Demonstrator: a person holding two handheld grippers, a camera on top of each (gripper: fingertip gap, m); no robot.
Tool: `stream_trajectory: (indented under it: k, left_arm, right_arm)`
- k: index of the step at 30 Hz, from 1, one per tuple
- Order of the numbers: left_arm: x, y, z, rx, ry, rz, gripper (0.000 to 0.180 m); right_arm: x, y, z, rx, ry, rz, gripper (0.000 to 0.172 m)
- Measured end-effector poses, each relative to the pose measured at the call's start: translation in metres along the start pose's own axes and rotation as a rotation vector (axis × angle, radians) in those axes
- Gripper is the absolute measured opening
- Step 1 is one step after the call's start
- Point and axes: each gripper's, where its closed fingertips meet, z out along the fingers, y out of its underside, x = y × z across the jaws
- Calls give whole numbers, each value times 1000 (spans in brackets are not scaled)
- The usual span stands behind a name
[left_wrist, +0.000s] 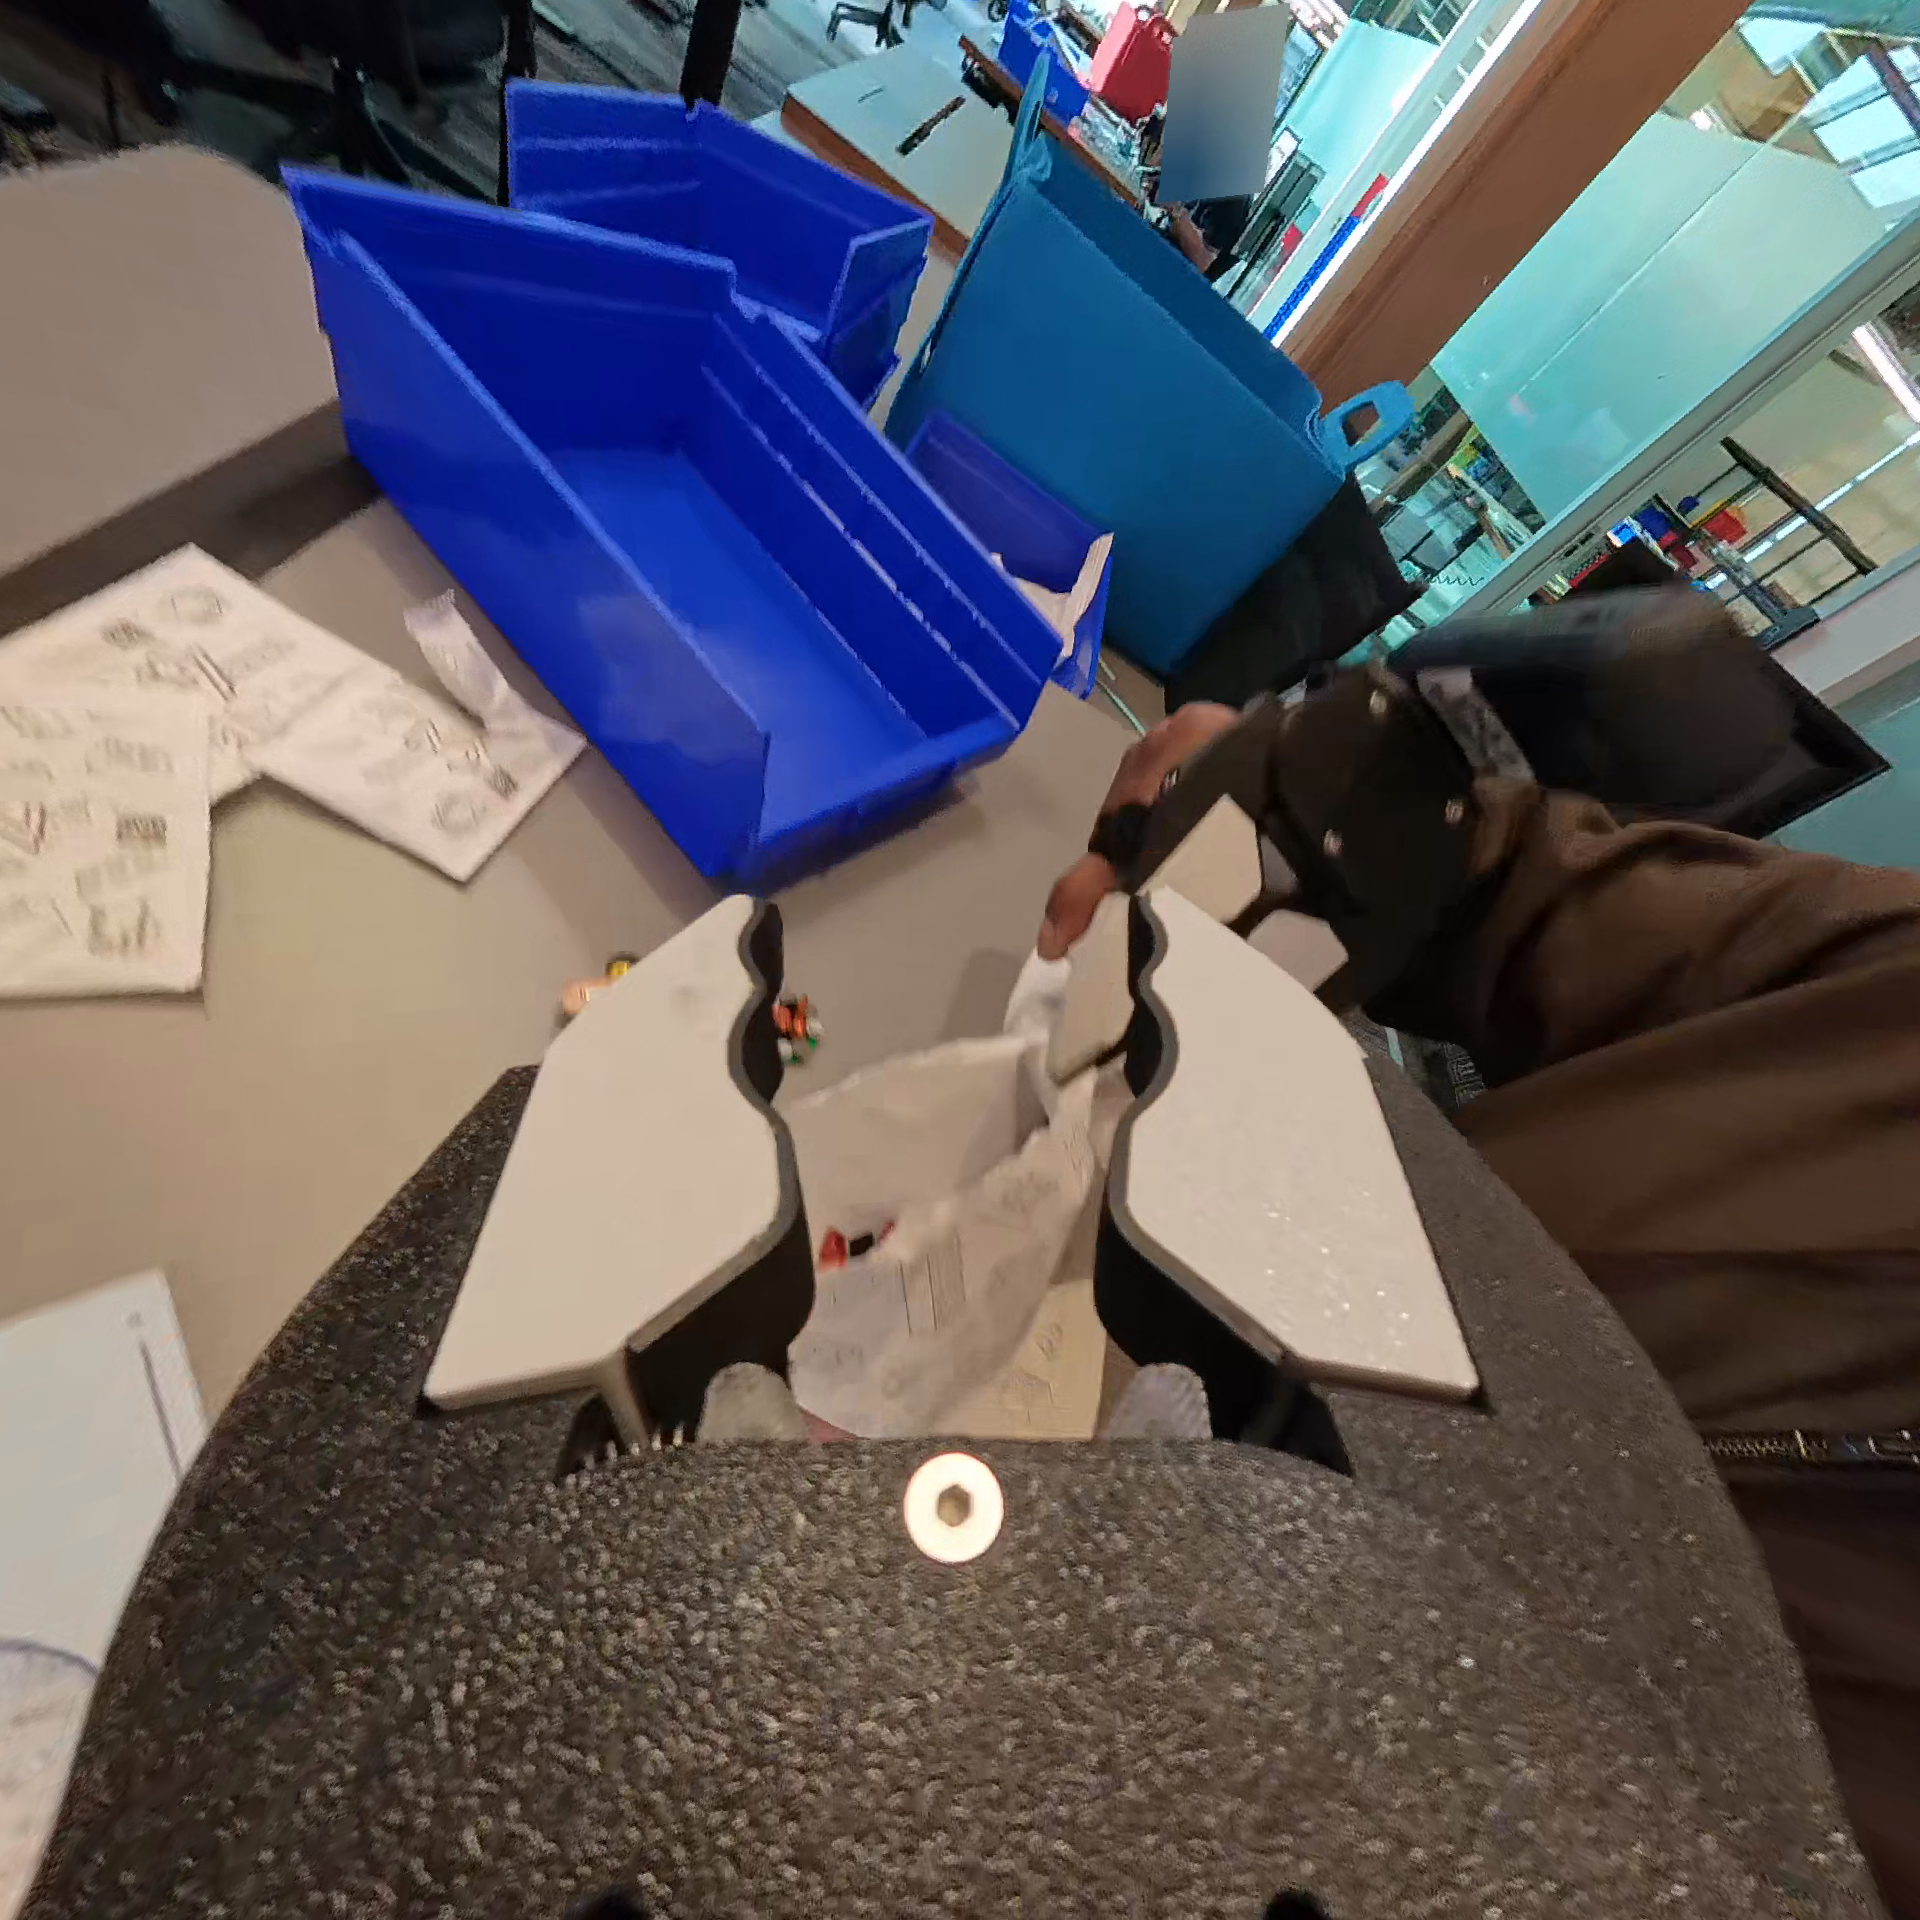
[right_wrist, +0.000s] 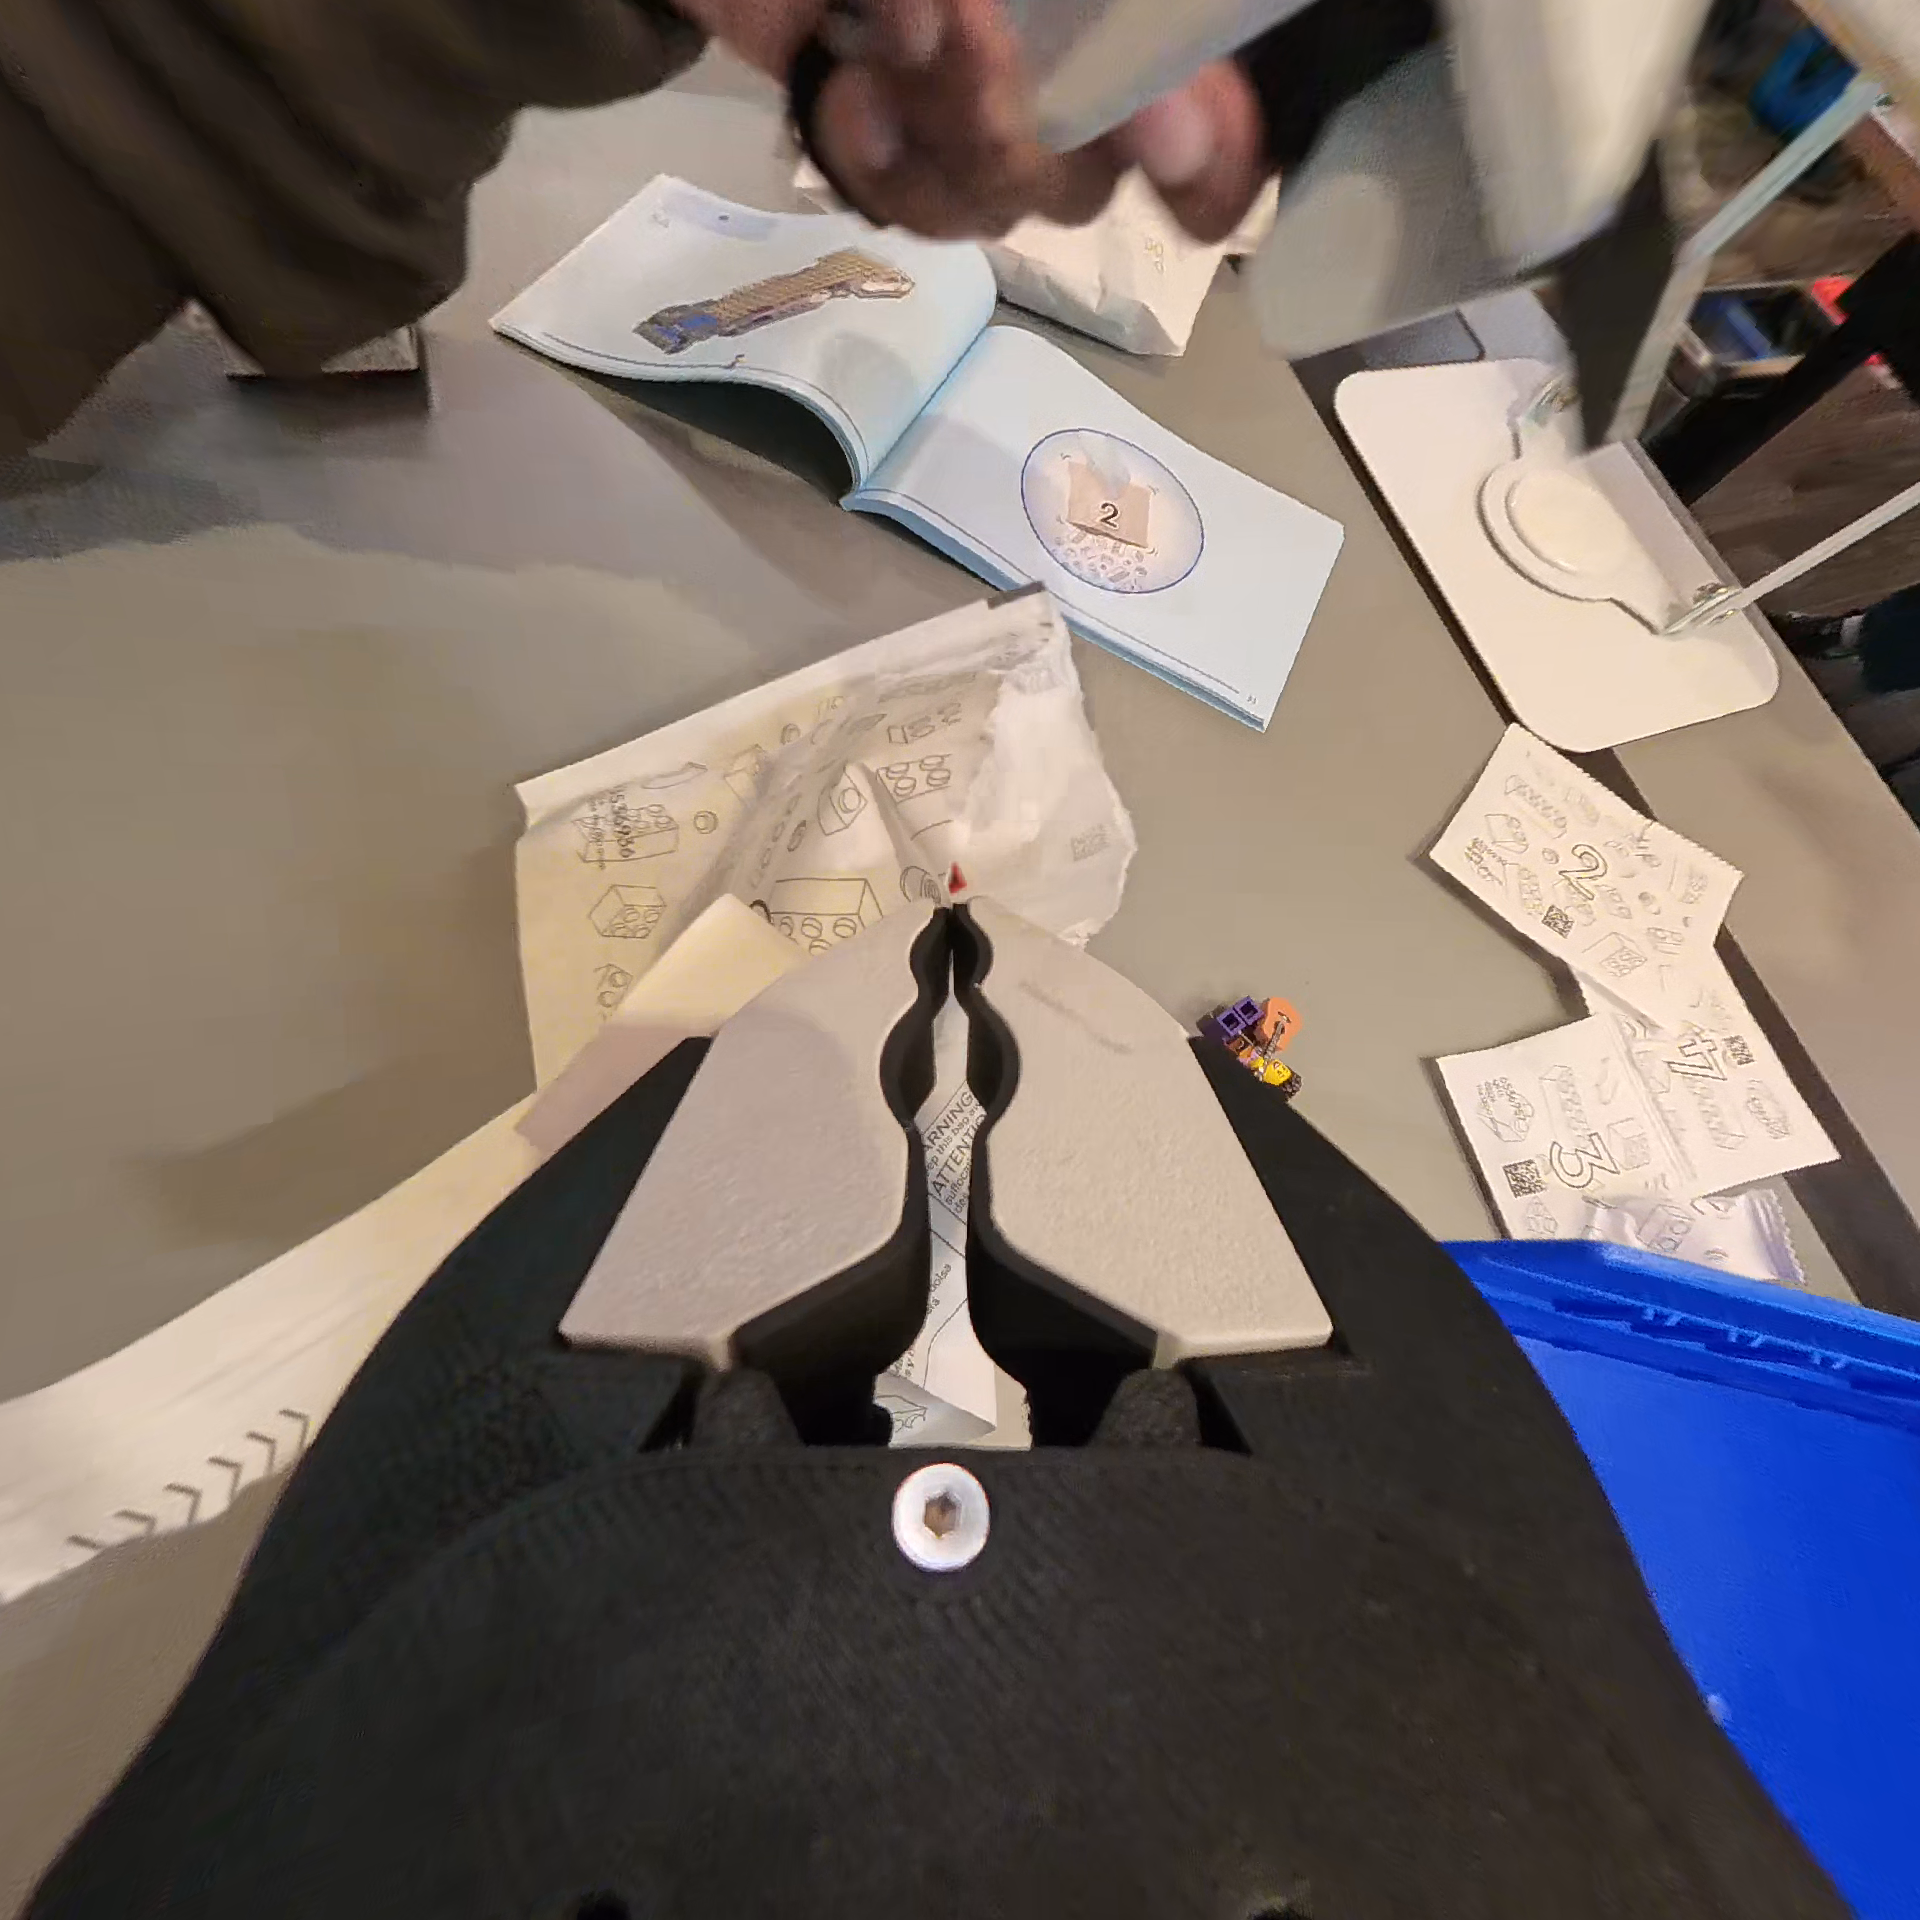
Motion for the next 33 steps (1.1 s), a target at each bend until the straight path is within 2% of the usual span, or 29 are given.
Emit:
stream_trajectory:
  k: [3, 8, 13, 17, 20, 24, 30, 33]
  left_arm:
    - [-5, 27, -7, 19, -4, -44, 65]
    - [-15, 54, -15, 63, 31, -101, 67]
    - [-24, 70, -17, 98, 47, -110, 68]
    - [-25, 79, -18, 83, 46, -92, 67]
    - [-25, 84, -17, 64, 24, -61, 67]
    - [-25, 88, -15, 54, 14, -58, 67]
    - [-20, 99, -7, 8, -5, -14, 66]
    - [-21, 104, -1, -18, -22, 11, 66]
  right_arm:
    - [0, -2, 2, -2, -10, 12, 0]
    - [7, -7, -4, 5, 42, 16, 2]
    - [31, -20, -40, 95, 158, 84, 6]
    - [31, -4, -76, 90, 225, 89, 7]
    - [25, 27, -104, 62, 289, 119, 6]
    - [13, 87, -140, 15, 344, 254, 6]
    - [-46, 202, -171, -221, 251, 398, 6]
    - [-71, 241, -176, -322, 218, 419, 6]
